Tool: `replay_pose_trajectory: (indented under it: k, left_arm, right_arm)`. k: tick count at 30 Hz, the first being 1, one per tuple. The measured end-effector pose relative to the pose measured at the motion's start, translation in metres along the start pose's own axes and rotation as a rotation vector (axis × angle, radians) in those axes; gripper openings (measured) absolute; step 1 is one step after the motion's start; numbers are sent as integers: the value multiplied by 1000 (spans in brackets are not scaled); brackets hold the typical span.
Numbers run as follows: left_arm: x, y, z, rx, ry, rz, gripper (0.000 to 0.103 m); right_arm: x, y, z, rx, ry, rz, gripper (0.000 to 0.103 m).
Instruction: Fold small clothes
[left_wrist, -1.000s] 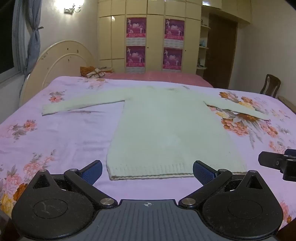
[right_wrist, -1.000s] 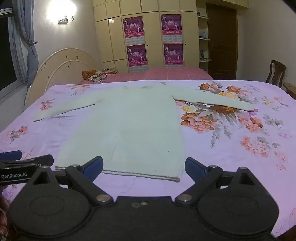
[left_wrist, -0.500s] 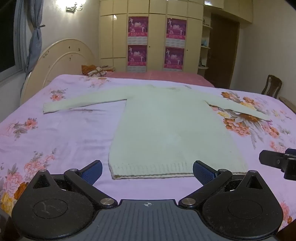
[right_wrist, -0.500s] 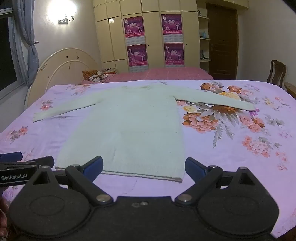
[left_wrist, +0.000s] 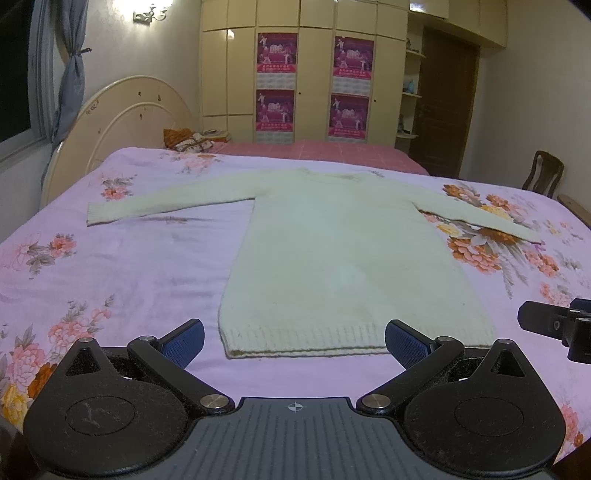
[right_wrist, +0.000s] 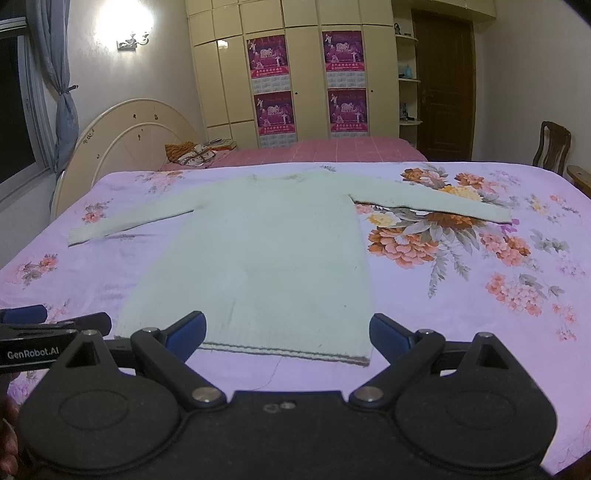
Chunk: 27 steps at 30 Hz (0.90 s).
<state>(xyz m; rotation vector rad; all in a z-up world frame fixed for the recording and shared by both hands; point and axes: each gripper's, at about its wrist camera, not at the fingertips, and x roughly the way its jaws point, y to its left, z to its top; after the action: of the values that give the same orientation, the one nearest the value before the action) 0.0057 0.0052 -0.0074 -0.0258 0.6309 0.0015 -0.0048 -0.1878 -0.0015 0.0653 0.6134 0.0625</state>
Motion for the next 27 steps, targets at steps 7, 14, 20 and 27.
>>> replay_pose_trajectory:
  k: [7,14,20,27]
  left_arm:
    - [0,-2,0,4,4,-3,103]
    - [-1,-3,0,5,2,-1,103]
    - [0,-3,1,5,4,3,103]
    - [0,0,0,-2,5,12,103]
  right_arm:
    - [-1,1,-1,8,1,-10,95]
    - [0,-1,0,13,-1,-7,95]
    - [1,0,0,13,1,-8,95]
    - [2,2,2,6,5,4,95]
